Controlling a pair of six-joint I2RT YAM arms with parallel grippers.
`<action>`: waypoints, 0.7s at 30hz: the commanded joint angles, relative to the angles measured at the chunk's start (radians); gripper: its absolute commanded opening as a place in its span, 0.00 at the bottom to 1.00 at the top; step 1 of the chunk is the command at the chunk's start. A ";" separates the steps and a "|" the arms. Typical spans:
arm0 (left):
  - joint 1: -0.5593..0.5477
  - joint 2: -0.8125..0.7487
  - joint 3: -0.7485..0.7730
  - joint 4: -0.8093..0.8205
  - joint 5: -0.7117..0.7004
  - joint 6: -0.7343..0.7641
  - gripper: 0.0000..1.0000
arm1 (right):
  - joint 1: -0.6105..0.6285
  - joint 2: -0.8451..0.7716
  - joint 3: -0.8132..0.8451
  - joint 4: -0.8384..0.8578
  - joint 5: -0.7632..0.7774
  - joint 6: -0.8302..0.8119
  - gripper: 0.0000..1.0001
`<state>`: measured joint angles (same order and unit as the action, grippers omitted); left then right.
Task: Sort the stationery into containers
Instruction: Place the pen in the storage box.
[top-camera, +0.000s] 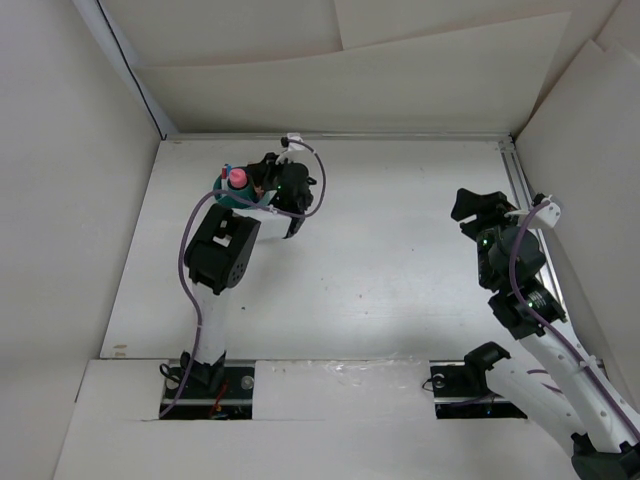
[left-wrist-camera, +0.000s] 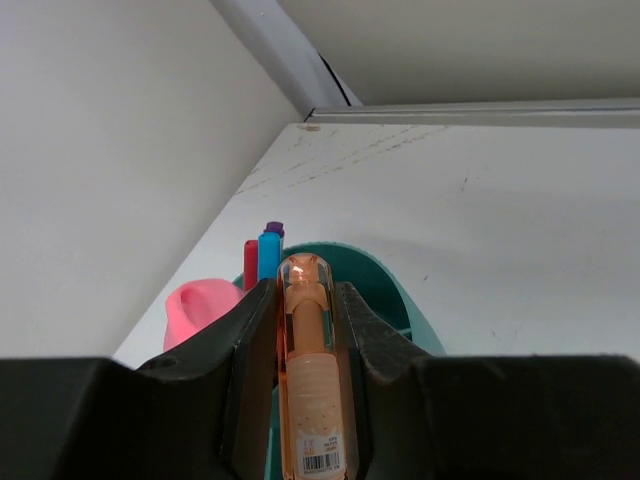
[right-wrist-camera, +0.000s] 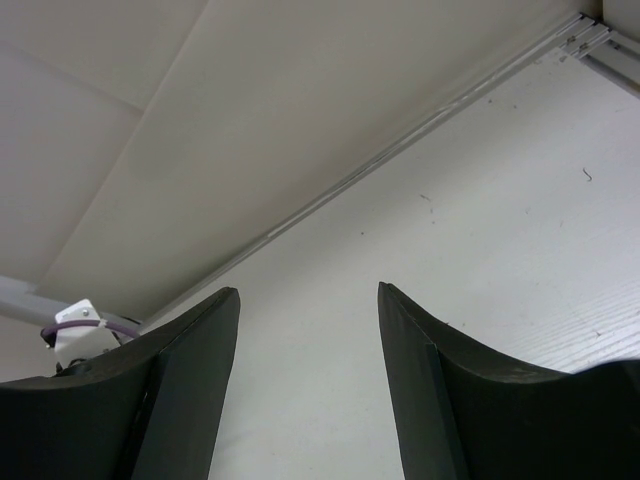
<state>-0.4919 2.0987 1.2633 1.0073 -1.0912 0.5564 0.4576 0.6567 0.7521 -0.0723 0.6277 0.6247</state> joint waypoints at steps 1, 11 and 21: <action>-0.008 0.004 -0.021 0.160 -0.045 0.099 0.02 | -0.007 -0.003 0.012 0.054 -0.008 -0.016 0.63; -0.008 0.032 -0.030 0.248 -0.056 0.168 0.05 | -0.007 -0.003 0.012 0.054 -0.008 -0.016 0.63; -0.008 0.052 -0.021 0.248 -0.065 0.168 0.14 | -0.007 -0.003 0.012 0.054 -0.008 -0.016 0.63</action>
<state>-0.5022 2.1517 1.2404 1.1912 -1.1332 0.7174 0.4576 0.6567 0.7521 -0.0669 0.6277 0.6209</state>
